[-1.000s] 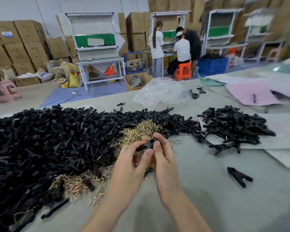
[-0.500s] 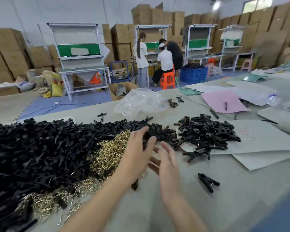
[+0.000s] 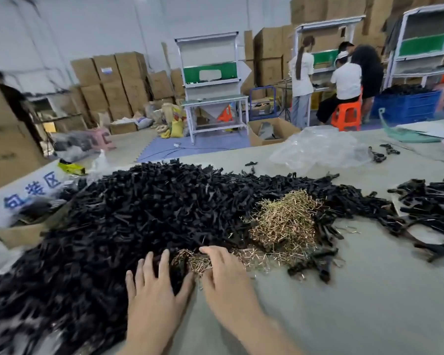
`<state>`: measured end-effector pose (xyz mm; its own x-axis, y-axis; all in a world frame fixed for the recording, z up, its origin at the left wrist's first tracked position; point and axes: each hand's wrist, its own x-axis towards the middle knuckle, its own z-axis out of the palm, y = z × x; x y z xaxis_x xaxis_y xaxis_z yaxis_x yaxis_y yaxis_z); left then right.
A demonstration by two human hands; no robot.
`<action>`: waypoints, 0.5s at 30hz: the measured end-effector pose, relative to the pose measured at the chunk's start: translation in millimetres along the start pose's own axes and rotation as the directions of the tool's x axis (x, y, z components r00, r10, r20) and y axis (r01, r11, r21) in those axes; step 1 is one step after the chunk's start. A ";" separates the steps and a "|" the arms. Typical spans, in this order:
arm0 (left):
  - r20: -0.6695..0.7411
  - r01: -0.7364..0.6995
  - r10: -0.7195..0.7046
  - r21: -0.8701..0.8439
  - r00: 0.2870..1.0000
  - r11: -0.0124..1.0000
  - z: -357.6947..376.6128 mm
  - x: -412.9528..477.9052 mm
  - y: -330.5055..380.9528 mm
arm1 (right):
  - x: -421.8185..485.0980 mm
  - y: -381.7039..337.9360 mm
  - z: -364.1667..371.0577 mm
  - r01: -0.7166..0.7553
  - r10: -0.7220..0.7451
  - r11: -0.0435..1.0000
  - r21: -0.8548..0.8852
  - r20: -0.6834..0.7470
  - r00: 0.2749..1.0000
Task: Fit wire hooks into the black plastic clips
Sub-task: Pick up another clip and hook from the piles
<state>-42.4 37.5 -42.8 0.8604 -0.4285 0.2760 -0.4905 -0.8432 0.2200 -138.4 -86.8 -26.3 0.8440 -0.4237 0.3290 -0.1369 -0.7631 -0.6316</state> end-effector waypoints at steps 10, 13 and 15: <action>-0.192 -0.210 0.224 0.094 0.955 0.973 8.4 43.0 -3.1 | 29.3 17.5 21.3 -0.019 0.019 0.991 -0.130 -0.004 1.000; -0.258 -0.303 0.289 -0.016 0.922 0.953 12.8 46.5 -4.0 | 31.5 23.1 21.4 -0.030 0.029 0.998 -0.049 -0.032 0.999; -0.267 -0.326 0.276 -0.168 0.923 0.930 10.2 46.2 -1.9 | 31.7 24.3 21.5 -0.029 0.029 1.000 -0.011 -0.046 0.999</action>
<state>-0.3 15.9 -40.1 0.6223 -0.5418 0.5650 -0.7604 -0.5897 0.2721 -103.8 -108.3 -46.3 0.8150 -0.4674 0.3425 -0.1672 -0.7556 -0.6333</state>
